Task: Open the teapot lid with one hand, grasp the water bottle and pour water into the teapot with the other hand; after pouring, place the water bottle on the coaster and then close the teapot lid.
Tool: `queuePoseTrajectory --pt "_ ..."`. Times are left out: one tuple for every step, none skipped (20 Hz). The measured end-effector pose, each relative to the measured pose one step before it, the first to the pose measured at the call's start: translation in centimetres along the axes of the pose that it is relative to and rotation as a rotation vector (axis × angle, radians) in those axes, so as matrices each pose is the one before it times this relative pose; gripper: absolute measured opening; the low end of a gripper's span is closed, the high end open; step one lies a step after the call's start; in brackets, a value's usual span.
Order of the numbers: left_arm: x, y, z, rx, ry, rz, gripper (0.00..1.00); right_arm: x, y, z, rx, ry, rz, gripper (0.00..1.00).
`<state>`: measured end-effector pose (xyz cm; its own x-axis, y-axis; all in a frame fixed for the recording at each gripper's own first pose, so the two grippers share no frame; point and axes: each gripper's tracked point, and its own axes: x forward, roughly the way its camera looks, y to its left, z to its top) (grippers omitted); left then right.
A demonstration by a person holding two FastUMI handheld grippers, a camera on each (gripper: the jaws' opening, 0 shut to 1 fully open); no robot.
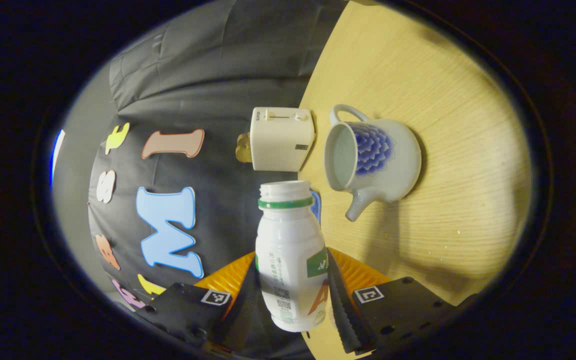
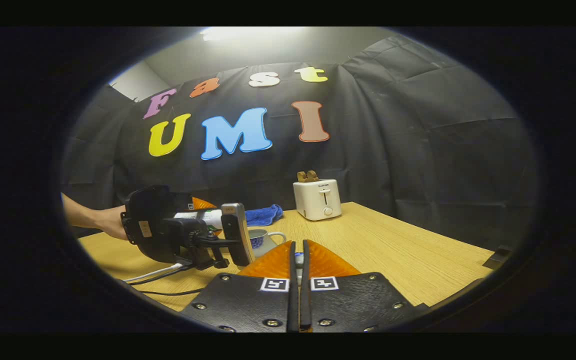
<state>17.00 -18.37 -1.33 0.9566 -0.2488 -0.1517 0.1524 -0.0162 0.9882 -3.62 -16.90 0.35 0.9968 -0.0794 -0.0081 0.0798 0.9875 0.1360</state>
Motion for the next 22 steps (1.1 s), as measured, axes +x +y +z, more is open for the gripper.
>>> queuePoseTrajectory --pt "-0.087 0.032 -0.016 0.00948 -0.00011 -0.00232 0.75 0.01 -0.019 -0.01 0.0019 0.00133 -0.0002 0.01" --pt "-0.001 -0.022 0.078 0.00519 -0.00102 -0.00281 0.77 0.001 0.019 -0.003 0.0021 0.00085 0.00014 0.01" --pt "-0.029 0.135 -0.032 0.00968 0.00265 -0.00067 0.79 0.015 -0.019 0.015 0.00205 -0.00014 0.00087 0.01" --pt "-0.097 0.141 0.032 0.01404 0.00324 0.00251 0.81 -0.068 -0.017 0.03 0.00391 -0.00383 0.00181 0.01" --pt "0.071 0.031 0.098 0.00874 -0.00225 -0.00124 0.81 -0.017 0.008 0.18 0.00376 -0.00257 -0.00004 0.01" --pt "0.067 -0.14 0.118 0.00905 0.0001 -0.00291 0.81 0.058 -0.009 -0.05 -0.00039 -0.00024 -0.00005 0.01" --pt "-0.125 0.008 0.009 0.00428 -0.00438 0.00278 0.81 0.021 -0.01 -0.055 -0.00173 0.00133 -0.00064 0.01" --pt "0.01 -0.03 0.045 0.00877 0.0017 -0.00021 0.81 -0.015 0.022 -0.019 0.0013 0.00086 0.0019 0.01" --pt "-0.057 0.112 -0.031 0.00887 0.00067 0.00024 0.81 -0.022 0.074 0.002 0.00493 0.00007 0.00402 0.01" --pt "0.101 -0.05 0.012 0.01006 0.00101 0.0003 0.81 0.02 0.114 0.028 0.00407 -0.00021 0.00363 0.01" --pt "-0.211 0.21 0.168 0.01232 -0.00193 0.00063 0.81 0.051 -0.001 -0.044 -0.00312 0.0035 -0.00138 0.01" --pt "-0.078 0.069 0.132 0.0125 -0.00272 0.0004 0.81 0.03 -0.1 -0.17 -0.00301 0.00297 -0.00056 0.01" --pt "0.089 -0.063 -0.021 0.01151 -0.00051 -0.00108 0.81 -0.052 0.044 0.093 0.00396 -0.00121 0.00213 0.01" --pt "-0.129 -0.014 0.053 0.00816 -0.00285 0.00076 0.81 0.007 0.036 0.034 0.00138 -0.00059 0.00032 0.01" --pt "-0.017 0.064 0.064 0.00721 -0.00188 -0.0025 0.81 -0.011 -0.105 0.018 -0.0053 -0.00021 -0.00223 0.01" --pt "-0.025 0.051 0.149 0.00594 -0.00188 0.0004 0.81 0.013 0.027 -0.007 -0.00211 -0.00014 -0.00093 0.01" --pt "-0.07 0.022 0.002 0.00978 0.00066 -0.00507 0.75 -0.025 0.056 0.108 0.00211 -0.00031 0.00234 0.01" --pt "0.031 0.054 0.079 0.00755 -0.0024 0.00072 0.75 0.023 -0.006 0.038 0.00105 -0.00073 0.00002 0.01" --pt "-0.005 0.008 -0.019 0.00754 -0.00215 -0.00095 0.75 0.011 -0.054 0.008 -0.00143 0.00115 -0.00086 0.01" --pt "-0.001 0.016 0.107 0.0074 0.00094 -0.00188 0.81 0.04 -0.02 -0.107 0.00011 0.00202 -0.00003 0.01" --pt "0.053 0.009 -0.204 0.00277 -0.00062 0.0011 0.82 -0.018 -0.03 -0.054 0.00204 0.00089 0.00231 0.01" --pt "0.069 -0.002 0.02 0.00624 0.00036 0.00045 0.81 -0.038 0.076 0.099 0.00028 0.00012 0.00026 0.01"
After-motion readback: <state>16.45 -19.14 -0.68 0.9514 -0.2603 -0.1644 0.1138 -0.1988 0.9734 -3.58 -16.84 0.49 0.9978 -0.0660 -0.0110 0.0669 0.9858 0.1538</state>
